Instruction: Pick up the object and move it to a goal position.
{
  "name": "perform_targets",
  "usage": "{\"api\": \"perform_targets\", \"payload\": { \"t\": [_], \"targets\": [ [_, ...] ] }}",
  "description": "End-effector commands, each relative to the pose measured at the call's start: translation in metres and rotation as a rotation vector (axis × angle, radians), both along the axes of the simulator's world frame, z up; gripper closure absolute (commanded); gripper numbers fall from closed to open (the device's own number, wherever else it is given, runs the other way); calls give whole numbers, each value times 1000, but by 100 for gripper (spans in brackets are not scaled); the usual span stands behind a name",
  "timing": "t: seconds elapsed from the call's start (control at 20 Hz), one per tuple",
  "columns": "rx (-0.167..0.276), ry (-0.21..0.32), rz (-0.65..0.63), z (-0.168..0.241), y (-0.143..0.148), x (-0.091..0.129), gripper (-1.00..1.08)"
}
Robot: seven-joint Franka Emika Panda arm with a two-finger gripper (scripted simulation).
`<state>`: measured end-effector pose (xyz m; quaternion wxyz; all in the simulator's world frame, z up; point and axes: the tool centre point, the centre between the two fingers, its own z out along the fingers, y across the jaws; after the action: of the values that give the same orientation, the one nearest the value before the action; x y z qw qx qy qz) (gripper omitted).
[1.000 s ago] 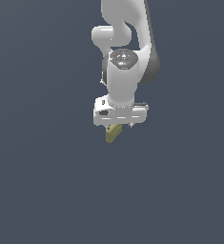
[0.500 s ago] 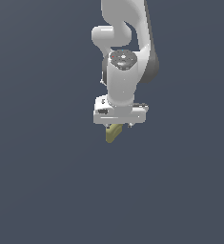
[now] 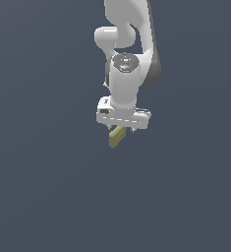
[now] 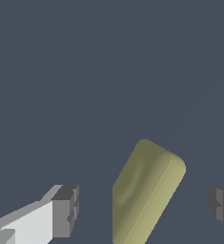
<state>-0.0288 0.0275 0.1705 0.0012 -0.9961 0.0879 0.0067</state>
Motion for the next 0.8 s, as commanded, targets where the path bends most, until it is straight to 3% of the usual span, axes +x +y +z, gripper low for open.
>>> {"api": "perform_targets", "payload": {
  "t": [0.0,0.75],
  "targets": [
    [-2,-1,-67,-3,-1,-5,-92],
    [-6,-10,-429,-21,-8,-35,-92]
  ]
}}
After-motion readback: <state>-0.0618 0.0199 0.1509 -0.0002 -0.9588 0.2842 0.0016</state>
